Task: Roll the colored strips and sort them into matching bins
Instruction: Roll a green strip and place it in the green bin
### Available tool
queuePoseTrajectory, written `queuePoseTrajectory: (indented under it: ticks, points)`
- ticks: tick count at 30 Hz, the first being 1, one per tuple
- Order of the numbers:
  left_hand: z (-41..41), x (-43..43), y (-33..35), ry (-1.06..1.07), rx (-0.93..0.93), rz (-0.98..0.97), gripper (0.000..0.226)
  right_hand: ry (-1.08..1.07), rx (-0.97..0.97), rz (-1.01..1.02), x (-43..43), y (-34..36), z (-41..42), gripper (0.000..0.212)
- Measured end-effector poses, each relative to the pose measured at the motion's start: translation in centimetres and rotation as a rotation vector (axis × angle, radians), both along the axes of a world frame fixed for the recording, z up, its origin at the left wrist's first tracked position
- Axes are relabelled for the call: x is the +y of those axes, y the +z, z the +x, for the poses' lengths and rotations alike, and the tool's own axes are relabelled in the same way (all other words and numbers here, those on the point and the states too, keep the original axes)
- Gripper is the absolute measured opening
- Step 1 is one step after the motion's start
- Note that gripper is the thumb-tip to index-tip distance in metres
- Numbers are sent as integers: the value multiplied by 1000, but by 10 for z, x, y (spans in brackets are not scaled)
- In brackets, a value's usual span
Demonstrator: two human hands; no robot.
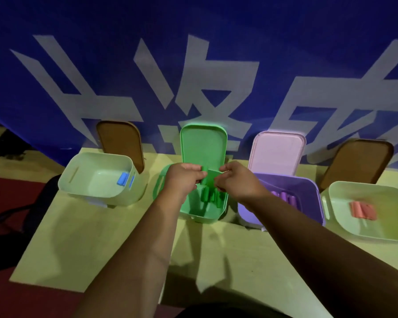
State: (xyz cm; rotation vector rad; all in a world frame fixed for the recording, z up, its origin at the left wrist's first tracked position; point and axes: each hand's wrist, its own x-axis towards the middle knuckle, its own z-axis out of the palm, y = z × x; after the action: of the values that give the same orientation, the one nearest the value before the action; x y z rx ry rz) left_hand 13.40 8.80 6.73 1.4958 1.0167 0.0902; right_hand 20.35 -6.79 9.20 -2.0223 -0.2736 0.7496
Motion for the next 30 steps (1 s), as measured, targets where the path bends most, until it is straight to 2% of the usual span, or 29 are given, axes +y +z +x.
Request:
queuePoseTrajectory:
  ticks: [4, 8, 15, 20, 25, 28, 30]
  points:
    - [4, 10, -63, 8, 172, 82, 30, -8, 222, -3, 2, -23, 13, 20]
    - [14, 14, -97, 5, 300, 172, 24, -42, 285, 23, 8, -39, 28, 18]
    - [26, 19, -136, -52, 375, 215, 22, -127, 109, 45, 22, -61, 52, 10]
    - [29, 21, -152, -87, 407, 249, 10, -124, 69, 2, 26, -77, 63, 10]
    - [35, 24, -161, -148, 428, 263, 29, -125, 65, -10, 29, -84, 66, 10]
    - [37, 23, -162, -157, 418, 279, 12, -126, 71, -11, 30, -84, 67, 11]
    - [37, 22, -162, -157, 410, 287, 10, -131, 83, -9, 30, -84, 67, 11]
